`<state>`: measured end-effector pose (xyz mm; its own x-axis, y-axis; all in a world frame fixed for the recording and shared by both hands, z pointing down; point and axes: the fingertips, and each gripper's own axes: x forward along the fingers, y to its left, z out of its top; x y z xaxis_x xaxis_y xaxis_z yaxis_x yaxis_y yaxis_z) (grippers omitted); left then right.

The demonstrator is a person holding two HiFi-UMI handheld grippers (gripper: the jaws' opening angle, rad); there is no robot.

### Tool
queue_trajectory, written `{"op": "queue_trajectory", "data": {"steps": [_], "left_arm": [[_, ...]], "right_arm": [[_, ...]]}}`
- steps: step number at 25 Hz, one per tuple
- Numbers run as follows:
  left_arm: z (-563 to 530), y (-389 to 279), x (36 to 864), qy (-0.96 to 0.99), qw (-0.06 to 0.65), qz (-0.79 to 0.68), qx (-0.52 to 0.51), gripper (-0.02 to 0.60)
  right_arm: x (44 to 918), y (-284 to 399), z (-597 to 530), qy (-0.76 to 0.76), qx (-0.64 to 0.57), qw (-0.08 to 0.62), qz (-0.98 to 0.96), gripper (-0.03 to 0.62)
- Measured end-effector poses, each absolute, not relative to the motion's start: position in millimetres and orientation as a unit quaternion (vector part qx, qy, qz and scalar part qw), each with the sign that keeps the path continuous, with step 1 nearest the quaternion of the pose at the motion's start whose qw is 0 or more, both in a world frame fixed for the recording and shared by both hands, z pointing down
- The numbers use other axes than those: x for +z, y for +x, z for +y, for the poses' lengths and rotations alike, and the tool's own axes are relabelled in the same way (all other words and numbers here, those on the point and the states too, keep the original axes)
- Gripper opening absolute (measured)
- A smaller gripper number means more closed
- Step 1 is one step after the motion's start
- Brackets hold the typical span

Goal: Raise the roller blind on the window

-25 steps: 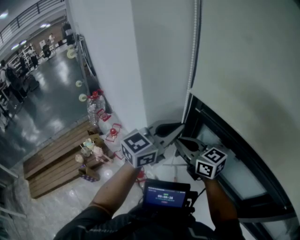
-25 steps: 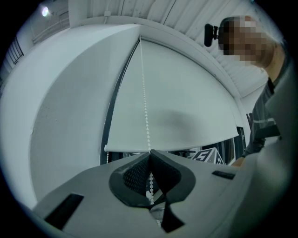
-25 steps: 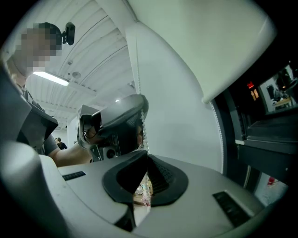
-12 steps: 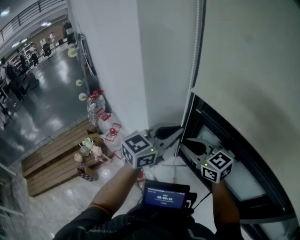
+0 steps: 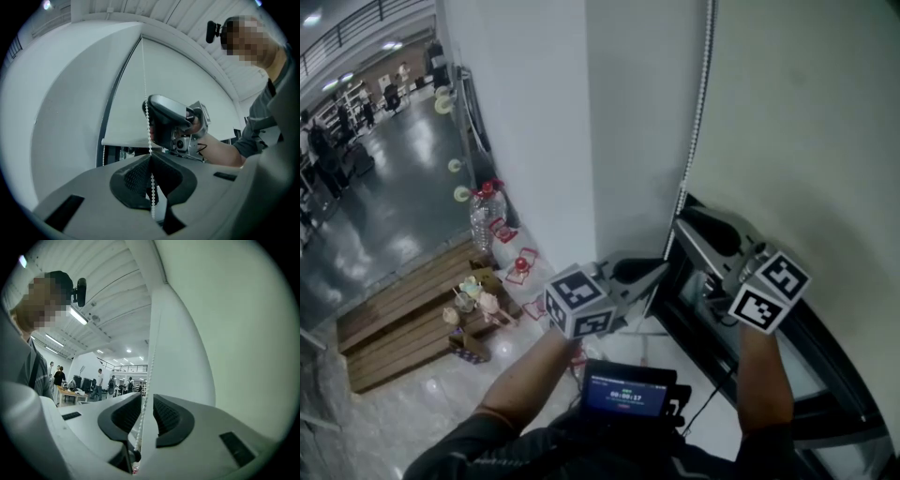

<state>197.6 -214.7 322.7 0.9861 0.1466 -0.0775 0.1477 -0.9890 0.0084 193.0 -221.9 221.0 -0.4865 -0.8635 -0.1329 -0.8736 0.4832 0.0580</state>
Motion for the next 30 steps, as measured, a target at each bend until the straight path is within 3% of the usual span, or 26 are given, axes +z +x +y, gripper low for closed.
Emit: {"op": "queue_trajectory", "data": {"steps": [2,4,6,12,30], "left_arm": [[-214,198,322,0.996,0.005,0.075,-0.038,-0.006],[-217,196,325,0.997,0.005,0.072,-0.038,-0.005],[-219,195,327,0.997,0.004,0.07,-0.037,-0.006],[-218,196,324,0.996,0.011,0.071,-0.045,-0.006],[-227,206,426,0.996,0.051,0.066,0.036,-0.005]], "right_arm": [[215,189,-229,-0.499,0.062,0.039,0.863,0.095],[216,186,-233,-0.493,0.054,0.042,0.867,0.018],[220,184,-234,-0.489,0.045,0.051,0.87,0.008],[218,186,-234,-0.492,0.038,0.08,0.866,0.003],[319,189,-243,-0.503,-0.04,0.049,0.862,0.002]]}}
